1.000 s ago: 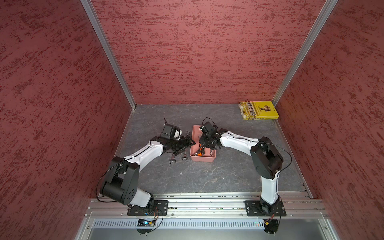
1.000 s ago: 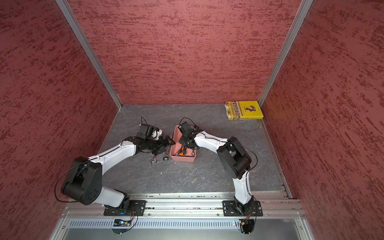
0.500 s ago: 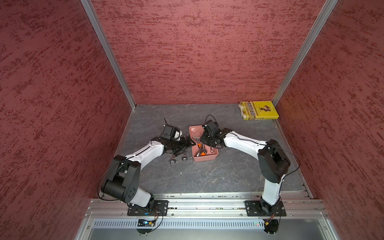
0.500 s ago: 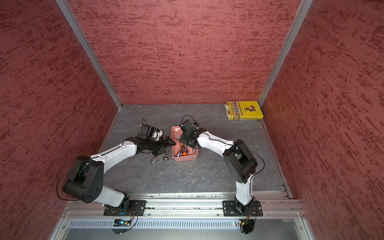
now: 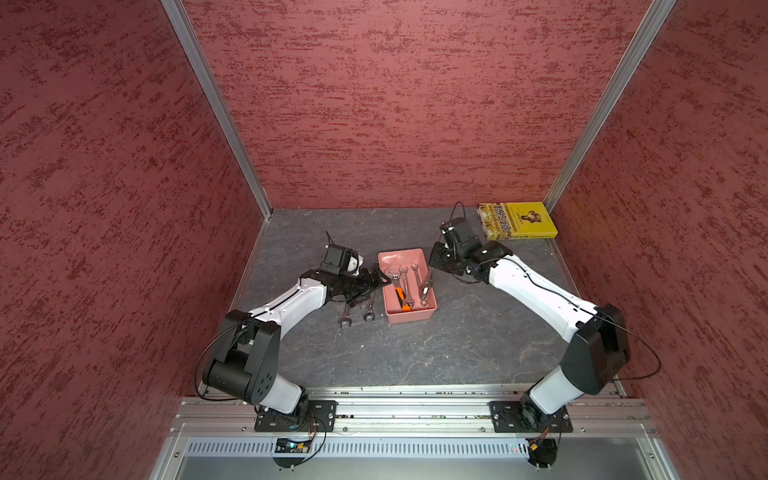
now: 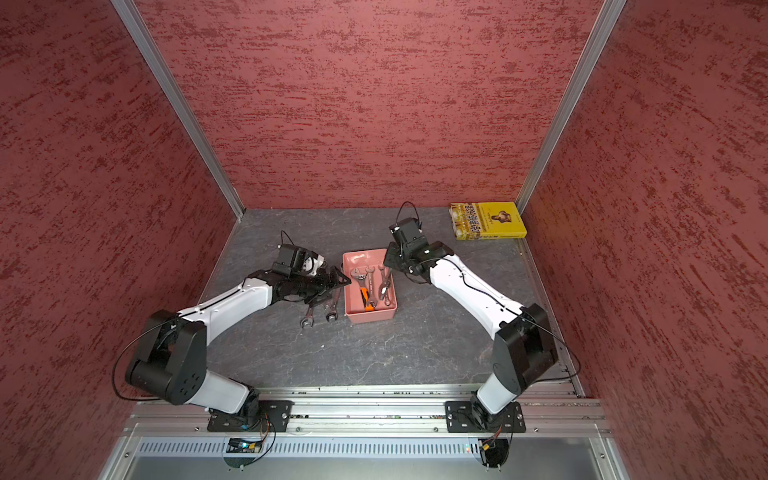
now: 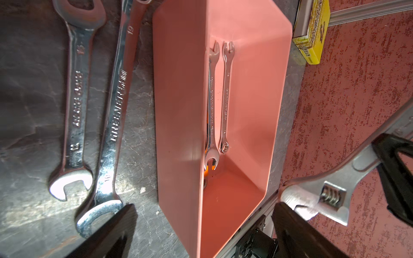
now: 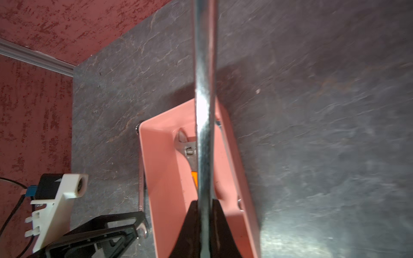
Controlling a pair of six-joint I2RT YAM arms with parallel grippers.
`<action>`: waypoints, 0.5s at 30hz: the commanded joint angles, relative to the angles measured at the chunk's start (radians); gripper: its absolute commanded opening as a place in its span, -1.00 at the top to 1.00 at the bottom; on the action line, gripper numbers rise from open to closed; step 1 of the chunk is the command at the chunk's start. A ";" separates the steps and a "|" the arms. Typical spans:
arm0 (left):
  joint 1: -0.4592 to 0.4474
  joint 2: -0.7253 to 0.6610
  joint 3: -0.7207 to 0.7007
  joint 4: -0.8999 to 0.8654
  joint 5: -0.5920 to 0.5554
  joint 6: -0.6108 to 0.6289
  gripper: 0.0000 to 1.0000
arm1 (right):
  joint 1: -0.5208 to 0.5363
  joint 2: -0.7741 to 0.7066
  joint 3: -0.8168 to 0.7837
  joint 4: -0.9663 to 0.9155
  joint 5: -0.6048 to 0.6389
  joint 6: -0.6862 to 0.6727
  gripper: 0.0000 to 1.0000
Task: Take out the wrench from the storage box
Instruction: Pick up the wrench from the storage box.
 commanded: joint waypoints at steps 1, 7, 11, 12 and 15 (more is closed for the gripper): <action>0.008 -0.005 0.025 -0.008 -0.011 0.014 -0.98 | -0.089 -0.056 0.041 -0.098 -0.115 -0.245 1.00; 0.012 0.015 0.062 -0.052 -0.022 0.044 -0.99 | -0.213 -0.001 -0.057 -0.074 -0.301 -0.388 1.00; 0.013 0.016 0.079 -0.083 -0.030 0.063 -1.00 | -0.228 0.054 -0.127 0.039 -0.357 -0.371 1.00; 0.013 0.014 0.078 -0.084 -0.032 0.064 -1.00 | -0.227 0.075 -0.139 0.065 -0.364 -0.364 1.00; 0.013 0.005 0.072 -0.088 -0.036 0.062 -1.00 | -0.228 0.121 -0.167 0.136 -0.377 -0.331 1.00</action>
